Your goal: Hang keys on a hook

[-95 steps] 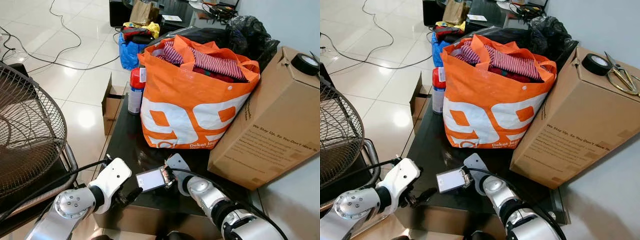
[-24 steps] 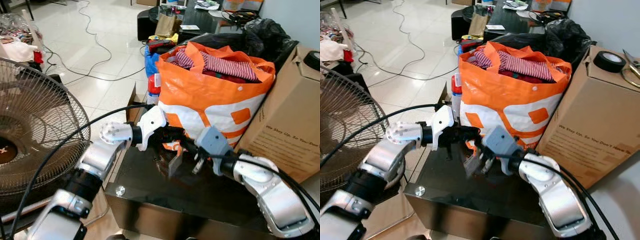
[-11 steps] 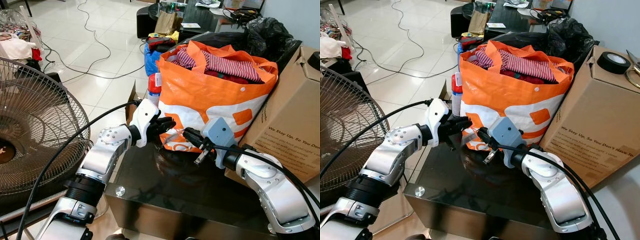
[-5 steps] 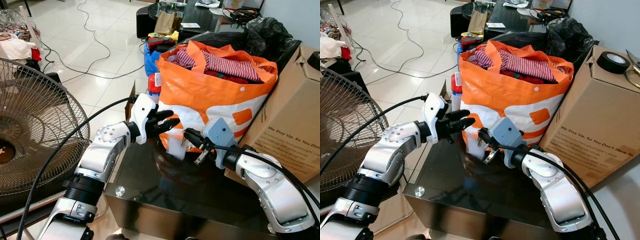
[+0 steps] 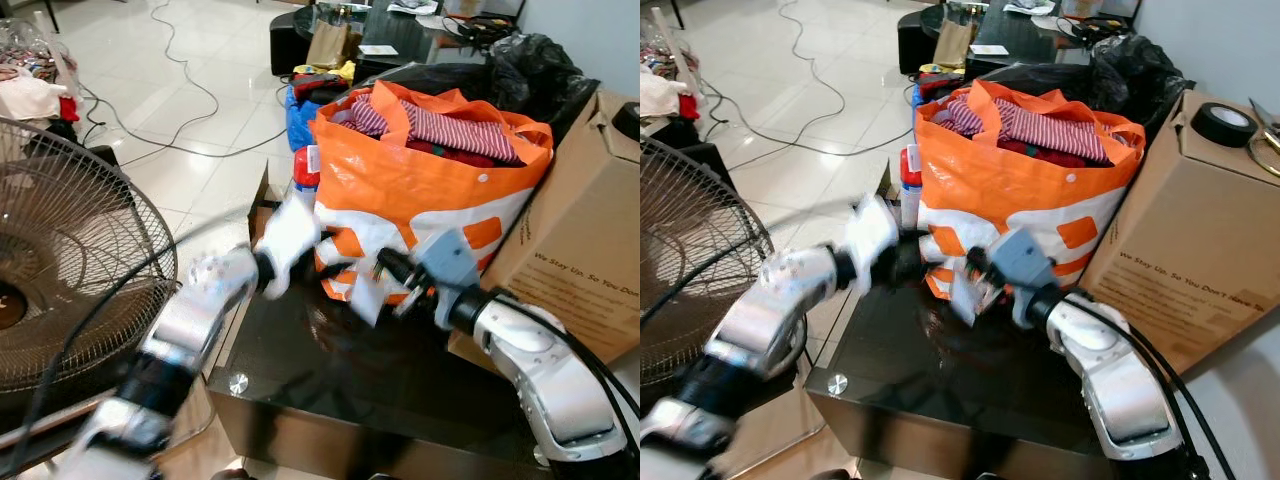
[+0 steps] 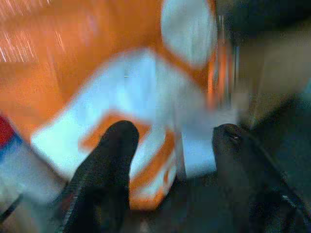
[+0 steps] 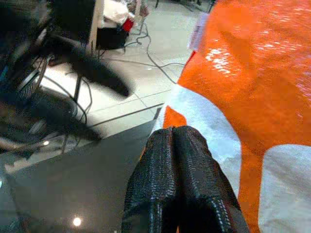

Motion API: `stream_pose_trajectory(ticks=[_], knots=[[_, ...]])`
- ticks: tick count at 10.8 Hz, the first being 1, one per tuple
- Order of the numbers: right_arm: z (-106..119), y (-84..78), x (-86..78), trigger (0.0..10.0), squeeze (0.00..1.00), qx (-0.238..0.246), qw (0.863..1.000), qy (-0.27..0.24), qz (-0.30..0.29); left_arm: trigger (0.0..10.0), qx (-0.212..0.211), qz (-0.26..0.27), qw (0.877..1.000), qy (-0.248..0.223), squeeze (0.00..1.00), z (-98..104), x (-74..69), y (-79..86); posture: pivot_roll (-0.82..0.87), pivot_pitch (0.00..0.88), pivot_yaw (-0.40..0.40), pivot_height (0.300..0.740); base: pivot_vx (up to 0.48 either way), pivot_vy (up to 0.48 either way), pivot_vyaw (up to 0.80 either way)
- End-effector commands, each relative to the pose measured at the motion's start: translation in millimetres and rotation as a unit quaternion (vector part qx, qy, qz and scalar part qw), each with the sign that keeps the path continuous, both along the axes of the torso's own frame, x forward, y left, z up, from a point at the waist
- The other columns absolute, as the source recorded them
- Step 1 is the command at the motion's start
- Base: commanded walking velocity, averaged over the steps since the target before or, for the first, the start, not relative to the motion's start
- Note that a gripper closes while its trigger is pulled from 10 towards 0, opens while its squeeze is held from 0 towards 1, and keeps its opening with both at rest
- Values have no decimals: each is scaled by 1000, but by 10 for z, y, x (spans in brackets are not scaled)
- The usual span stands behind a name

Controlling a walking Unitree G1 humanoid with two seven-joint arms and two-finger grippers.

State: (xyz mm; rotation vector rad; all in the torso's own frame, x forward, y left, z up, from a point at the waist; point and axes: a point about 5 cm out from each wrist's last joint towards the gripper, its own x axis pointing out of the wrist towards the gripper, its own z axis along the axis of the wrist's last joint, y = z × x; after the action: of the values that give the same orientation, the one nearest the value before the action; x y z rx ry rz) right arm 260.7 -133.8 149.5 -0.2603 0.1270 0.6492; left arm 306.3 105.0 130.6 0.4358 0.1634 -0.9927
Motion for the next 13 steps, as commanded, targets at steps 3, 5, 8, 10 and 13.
stream_pose_trajectory(ticks=[3,5,8,10,13], knots=[[83,-72,34,0,0,29,999,-11,-26,10000,-5,36,999,0,1000,-28,-106,143,-25,0,-72,740,0,0,0],[42,-66,-31,0,0,41,998,-1,-38,10000,-69,88,994,2,1000,-30,-218,230,-33,0,-66,740,0,0,0],[-91,-111,-125,0,0,69,989,19,-132,10000,-104,231,967,-24,212,-11,-225,347,-42,0,-52,740,0,0,0],[-190,-111,-156,0,0,119,971,20,-206,10000,-119,281,951,-42,47,27,-255,423,-38,0,-41,740,0,0,0],[-226,-112,-118,10000,0,114,968,23,-224,10000,-108,282,952,-53,51,62,-223,399,-34,0,-37,740,0,0,0]])
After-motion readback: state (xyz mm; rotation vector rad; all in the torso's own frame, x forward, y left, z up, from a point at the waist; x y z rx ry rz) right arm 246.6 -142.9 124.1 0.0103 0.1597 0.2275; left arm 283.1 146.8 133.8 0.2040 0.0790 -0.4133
